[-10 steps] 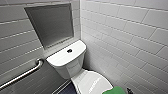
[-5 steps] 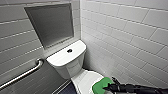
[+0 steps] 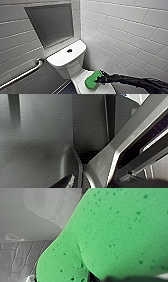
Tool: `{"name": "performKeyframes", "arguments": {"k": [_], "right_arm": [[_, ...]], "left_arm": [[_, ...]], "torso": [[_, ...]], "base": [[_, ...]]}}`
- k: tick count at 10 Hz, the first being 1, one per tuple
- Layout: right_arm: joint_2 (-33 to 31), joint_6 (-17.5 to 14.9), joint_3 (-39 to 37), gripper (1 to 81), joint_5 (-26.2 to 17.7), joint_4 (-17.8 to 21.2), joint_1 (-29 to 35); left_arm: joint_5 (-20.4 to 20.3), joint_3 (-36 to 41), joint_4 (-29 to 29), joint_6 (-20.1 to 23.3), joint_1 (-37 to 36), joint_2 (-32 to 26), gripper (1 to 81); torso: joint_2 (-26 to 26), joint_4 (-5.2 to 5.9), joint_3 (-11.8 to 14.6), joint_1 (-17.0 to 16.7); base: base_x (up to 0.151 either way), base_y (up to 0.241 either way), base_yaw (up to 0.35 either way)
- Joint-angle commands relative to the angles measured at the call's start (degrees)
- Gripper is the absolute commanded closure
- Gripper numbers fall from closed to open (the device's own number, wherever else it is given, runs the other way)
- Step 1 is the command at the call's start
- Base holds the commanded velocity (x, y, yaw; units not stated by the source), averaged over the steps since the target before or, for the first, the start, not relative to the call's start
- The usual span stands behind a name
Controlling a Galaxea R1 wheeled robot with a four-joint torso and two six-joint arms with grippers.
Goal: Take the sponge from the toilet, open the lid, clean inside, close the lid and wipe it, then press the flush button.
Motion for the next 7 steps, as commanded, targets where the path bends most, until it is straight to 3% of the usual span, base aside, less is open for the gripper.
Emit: {"name": "performKeyframes", "arguments": {"k": [1, 3, 7], "right_arm": [[7.59, 0.09, -9.87, 81.1, -4.65, -4.75, 10.18], [11.72, 0.09, -15.40, 81.1, -4.30, -4.67, 10.71], [15.60, -0.36, -20.87, 81.1, 1.32, -4.75, 6.32]], "left_arm": [[4.29, 0.75, -0.05, 0.39, 0.21, -0.76, 1.0], [4.29, 0.22, -0.15, 0.39, 0.30, -0.67, 1.0], [4.29, -0.04, -0.32, 0.30, 0.65, -1.03, 1.0]], "torso": [[0.00, 0.00, 0.00, 0.00], [0.00, 0.00, 0.00, 0.00], [0.00, 0.00, 0.00, 0.00]], "base": [[0.000, 0.000, 0.000], [0.000, 0.000, 0.000], [0.000, 0.000, 0.000]]}}
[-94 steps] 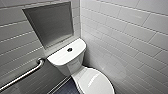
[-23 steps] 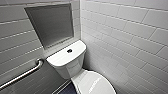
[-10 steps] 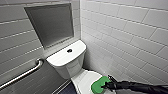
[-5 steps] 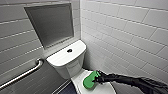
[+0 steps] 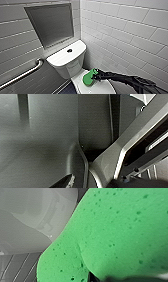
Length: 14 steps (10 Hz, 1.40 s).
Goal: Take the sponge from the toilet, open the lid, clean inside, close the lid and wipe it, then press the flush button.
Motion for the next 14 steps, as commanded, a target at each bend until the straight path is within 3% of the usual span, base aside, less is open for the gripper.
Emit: {"name": "performKeyframes", "arguments": {"k": [1, 4, 8, 14], "right_arm": [[2.09, -0.33, -0.40, 81.1, 4.19, -0.57, 2.86], [2.18, -0.59, -3.04, 81.1, 9.03, -0.57, -1.98], [-2.03, -0.15, -2.61, 81.1, 9.91, -0.40, -5.32], [-25.86, 0.46, 24.90, 81.1, 13.34, 1.27, -10.06]], "left_arm": [[4.16, 0.43, -0.25, 0.04, 0.58, -0.72, 1.0], [3.99, 0.87, -0.25, -0.14, 1.11, -2.30, 1.0], [3.89, 0.87, -0.25, -0.14, 1.64, -2.48, 1.0], [3.81, 0.96, -0.07, -0.14, 1.46, -1.16, 1.0]], "torso": [[0.00, 0.00, 0.00, 0.00], [0.00, 0.00, 0.00, 0.00], [0.00, 0.00, 0.00, 0.00], [0.00, 0.00, 0.00, 0.00]], "base": [[0.000, 0.000, 0.000], [0.000, 0.000, 0.000], [0.000, 0.000, 0.000], [0.000, 0.000, 0.000]]}}
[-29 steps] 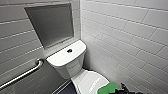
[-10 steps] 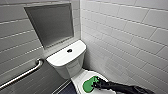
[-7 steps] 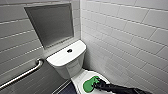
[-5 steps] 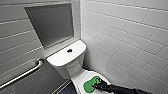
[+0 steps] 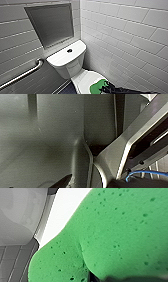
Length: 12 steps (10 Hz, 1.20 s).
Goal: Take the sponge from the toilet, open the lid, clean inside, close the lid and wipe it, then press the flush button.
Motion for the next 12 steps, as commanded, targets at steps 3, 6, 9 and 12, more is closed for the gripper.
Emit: {"name": "performKeyframes", "arguments": {"k": [3, 6, 9, 12], "right_arm": [[-15.18, 0.44, 14.05, 81.1, 3.48, 1.41, -4.33], [-21.67, 0.44, 18.51, 81.1, 8.49, 1.32, -11.28], [-29.67, 0.44, 26.96, 81.1, 12.62, 0.97, -16.29], [-35.64, 0.00, 33.01, 81.1, 13.95, 0.71, -21.30]], "left_arm": [[4.18, 2.27, -0.01, 0.12, 0.33, -1.40, 1.0], [4.10, 3.77, 0.25, 0.20, 0.24, -1.66, 1.0], [3.92, 4.46, 0.43, 0.20, 0.33, -2.10, 1.0], [2.95, 6.23, 0.51, 0.46, 0.24, -2.98, 1.0]], "torso": [[0.00, 0.00, 0.00, 0.00], [0.00, 0.00, 0.02, 0.00], [0.00, 0.00, 0.02, 0.00], [0.00, 0.00, 0.02, 0.00]], "base": [[0.000, 0.000, 0.000], [0.000, 0.000, 0.000], [0.000, 0.000, 0.000], [0.000, 0.000, 0.000]]}}
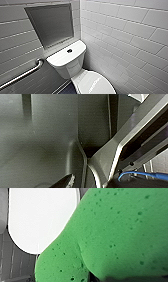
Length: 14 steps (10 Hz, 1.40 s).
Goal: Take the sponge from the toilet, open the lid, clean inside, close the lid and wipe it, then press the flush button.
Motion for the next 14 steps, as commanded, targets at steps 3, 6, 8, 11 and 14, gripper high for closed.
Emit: {"name": "performKeyframes", "arguments": {"k": [3, 6, 8, 11, 14], "right_arm": [[-13.26, -0.54, 16.85, 81.1, -2.43, -1.36, 6.77], [-11.17, 0.07, 18.89, 81.1, -12.36, -0.57, 18.90], [-6.07, 1.21, 14.24, 81.1, -19.66, -0.48, 26.37], [4.11, 4.64, 5.19, 81.1, -28.72, -0.74, 36.23], [13.26, 6.05, -2.20, 81.1, -31.71, -1.27, 39.57]], "left_arm": [[3.14, 3.42, 0.54, 0.67, 0.02, -0.88, 1.0], [3.14, 3.42, 0.54, 0.67, -0.06, -0.80, 1.0], [3.14, 3.16, 0.54, 0.67, -0.06, -0.27, 1.0], [3.22, 2.81, 0.54, 0.58, -0.41, -0.01, 1.0], [3.23, 2.81, 0.54, 0.58, -0.51, 0.17, 1.0]], "torso": [[-0.02, 0.00, 0.00, 0.00], [-0.02, 0.00, 0.00, 0.00], [-0.02, 0.00, 0.00, 0.00], [-0.02, 0.00, 0.00, 0.00], [0.00, 2.60, 0.00, 0.00]], "base": [[0.000, 0.000, 0.000], [0.000, 0.000, 0.000], [0.000, 0.000, 0.000], [0.000, 0.000, 0.000], [0.000, 0.000, 0.000]]}}
